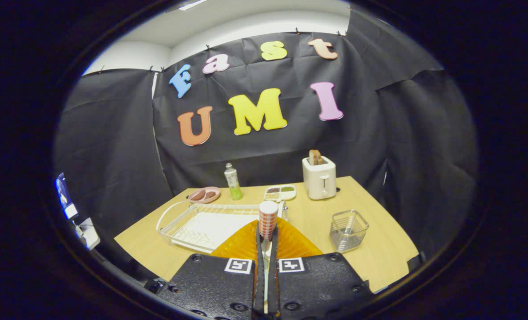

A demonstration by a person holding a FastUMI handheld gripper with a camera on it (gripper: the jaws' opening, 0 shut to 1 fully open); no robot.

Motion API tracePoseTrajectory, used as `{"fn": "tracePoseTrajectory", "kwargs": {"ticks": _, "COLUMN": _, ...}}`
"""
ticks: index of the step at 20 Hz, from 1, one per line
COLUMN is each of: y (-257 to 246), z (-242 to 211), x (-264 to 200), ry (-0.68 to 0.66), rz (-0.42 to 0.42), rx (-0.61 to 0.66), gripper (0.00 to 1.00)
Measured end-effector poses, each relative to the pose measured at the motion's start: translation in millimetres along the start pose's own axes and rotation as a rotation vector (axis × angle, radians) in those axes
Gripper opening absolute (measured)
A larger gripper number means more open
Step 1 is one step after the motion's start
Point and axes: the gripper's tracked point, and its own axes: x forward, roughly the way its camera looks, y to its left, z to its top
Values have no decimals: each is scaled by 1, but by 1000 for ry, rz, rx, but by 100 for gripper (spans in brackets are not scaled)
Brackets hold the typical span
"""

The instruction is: Take the plate from the dish rack, then take the spoon from the basket and place it into the plate.

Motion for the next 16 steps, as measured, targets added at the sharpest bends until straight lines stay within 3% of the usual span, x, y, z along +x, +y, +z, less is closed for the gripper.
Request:
{"fn": "tracePoseTrajectory", "kwargs": {"ticks": 6, "y": 56, "z": -53, "x": 19, "ry": 106, "rz": 92, "rx": 29, "gripper": 8}}
{"fn": "tracePoseTrajectory", "kwargs": {"ticks": 12, "y": 85, "z": -82, "x": 37, "ry": 173, "rz": 134, "rx": 61, "gripper": 9}}
{"fn": "tracePoseTrajectory", "kwargs": {"ticks": 16, "y": 86, "z": -95, "x": 43, "ry": 213, "rz": 128, "rx": 82, "gripper": 15}}
